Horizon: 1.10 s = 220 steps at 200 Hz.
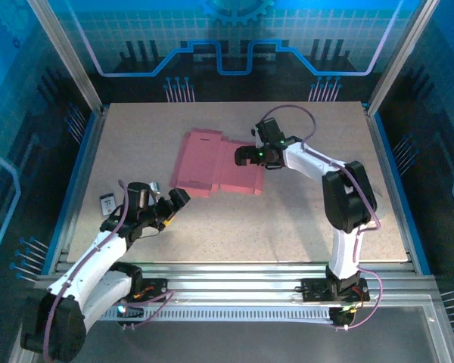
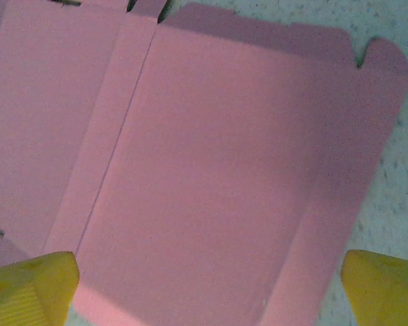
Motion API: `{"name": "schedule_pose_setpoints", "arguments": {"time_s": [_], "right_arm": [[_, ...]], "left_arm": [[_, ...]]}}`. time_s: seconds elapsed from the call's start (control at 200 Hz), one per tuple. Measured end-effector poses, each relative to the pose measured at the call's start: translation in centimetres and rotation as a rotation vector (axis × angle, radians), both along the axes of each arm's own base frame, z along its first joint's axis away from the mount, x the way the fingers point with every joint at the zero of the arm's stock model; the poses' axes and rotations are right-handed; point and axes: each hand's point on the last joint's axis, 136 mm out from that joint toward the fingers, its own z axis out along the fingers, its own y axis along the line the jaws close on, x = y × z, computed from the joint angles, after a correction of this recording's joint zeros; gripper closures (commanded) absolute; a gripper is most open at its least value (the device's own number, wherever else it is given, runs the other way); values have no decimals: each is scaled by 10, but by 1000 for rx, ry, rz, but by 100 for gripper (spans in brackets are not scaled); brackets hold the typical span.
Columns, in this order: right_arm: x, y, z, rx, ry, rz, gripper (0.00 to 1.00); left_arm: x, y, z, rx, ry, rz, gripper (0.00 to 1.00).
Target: Fold the paper box
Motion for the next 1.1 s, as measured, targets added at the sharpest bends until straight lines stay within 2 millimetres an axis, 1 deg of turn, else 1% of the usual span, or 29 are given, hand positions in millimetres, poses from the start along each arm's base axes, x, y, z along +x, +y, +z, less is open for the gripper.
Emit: {"name": "schedule_pose_setpoints", "arguments": {"time_s": [0.055, 0.145, 0.27, 0.355, 0.51, 0.635, 0.73, 0.871, 0.941, 1.011, 1.101], "right_arm": [[9, 2, -9, 0, 15, -2, 0], [17, 6, -23, 0, 44, 0, 0], [26, 7, -41, -2, 81, -9, 0], [27, 4, -50, -1, 103, -20, 0], [28, 3, -53, 16, 110, -33, 0], [23, 0, -53, 27, 98, -41, 0], [7, -7, -53, 24, 107, -58, 0], [-30, -25, -55, 9, 142, -117, 0], [-52, -30, -55, 3, 155, -151, 0], [-77, -31, -56, -4, 170, -178, 0], [-113, -23, -56, -5, 191, -193, 0]], "left_arm": [[0, -1, 0, -5, 1, 1, 1], [-1, -1, -2, -6, 7, 2, 1], [-3, -2, -6, -14, 19, 8, 1], [-4, -3, -9, -17, 30, 8, 1], [-4, -4, -13, -16, 44, 5, 1], [-2, -6, -14, -26, 50, 11, 1], [1, -8, -16, -32, 52, 11, 1], [5, -13, -23, -39, 76, 10, 0], [5, -16, -31, -35, 99, 1, 1], [3, -19, -39, -26, 126, -9, 1], [2, -22, -45, -14, 147, -17, 1]]}}
